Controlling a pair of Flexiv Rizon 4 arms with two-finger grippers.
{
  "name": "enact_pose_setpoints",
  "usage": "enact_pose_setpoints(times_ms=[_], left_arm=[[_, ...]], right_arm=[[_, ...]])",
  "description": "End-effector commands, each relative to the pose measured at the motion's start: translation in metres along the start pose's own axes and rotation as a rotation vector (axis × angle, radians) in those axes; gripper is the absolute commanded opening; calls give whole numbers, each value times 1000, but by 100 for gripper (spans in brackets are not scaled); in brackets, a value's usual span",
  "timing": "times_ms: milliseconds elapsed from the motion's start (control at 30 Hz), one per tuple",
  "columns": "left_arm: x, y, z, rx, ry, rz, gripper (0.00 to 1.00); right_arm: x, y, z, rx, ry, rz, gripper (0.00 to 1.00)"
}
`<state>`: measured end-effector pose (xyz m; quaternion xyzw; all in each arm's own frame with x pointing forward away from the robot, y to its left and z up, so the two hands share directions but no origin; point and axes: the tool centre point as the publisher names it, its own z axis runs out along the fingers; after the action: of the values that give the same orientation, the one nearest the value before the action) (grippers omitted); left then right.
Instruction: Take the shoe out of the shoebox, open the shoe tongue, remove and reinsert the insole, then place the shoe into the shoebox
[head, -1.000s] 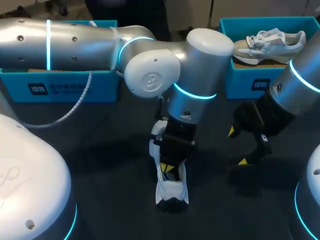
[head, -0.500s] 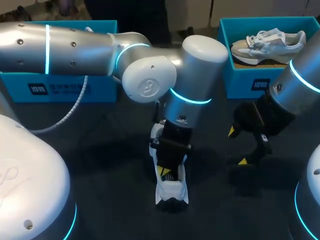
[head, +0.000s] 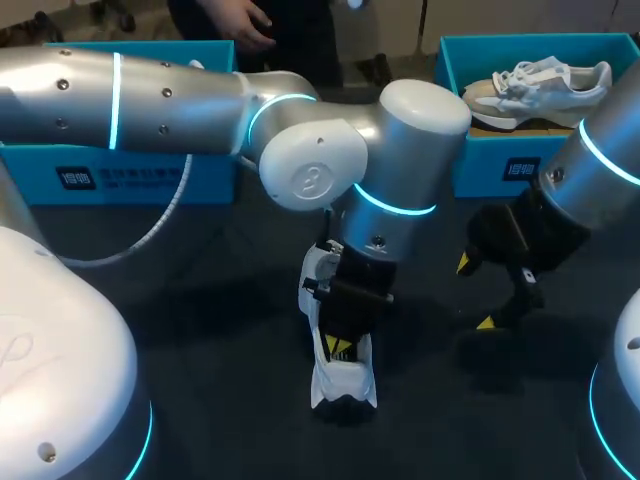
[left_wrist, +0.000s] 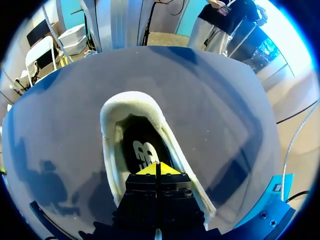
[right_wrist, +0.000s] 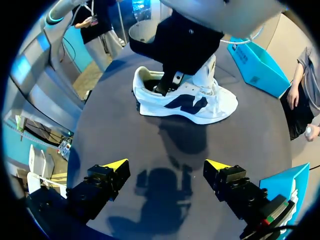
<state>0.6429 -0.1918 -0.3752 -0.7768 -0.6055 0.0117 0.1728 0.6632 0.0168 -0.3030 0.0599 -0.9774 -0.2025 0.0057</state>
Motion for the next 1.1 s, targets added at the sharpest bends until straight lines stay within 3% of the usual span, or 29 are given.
enact_pose_setpoints(times_ms=[33, 433, 933, 1100], left_arm=[[16, -2, -11, -37, -30, -29, 0], [24, 31, 9, 5, 20, -83, 0], [20, 27, 36, 25, 12, -78, 0], [21, 19, 34, 37, -83, -106, 0]], right_arm=[[1, 0, 1, 2, -2, 0, 100], [1, 0, 1, 2, -2, 0, 100], [1, 0, 1, 2, -2, 0, 100], [1, 0, 1, 2, -2, 0, 100]])
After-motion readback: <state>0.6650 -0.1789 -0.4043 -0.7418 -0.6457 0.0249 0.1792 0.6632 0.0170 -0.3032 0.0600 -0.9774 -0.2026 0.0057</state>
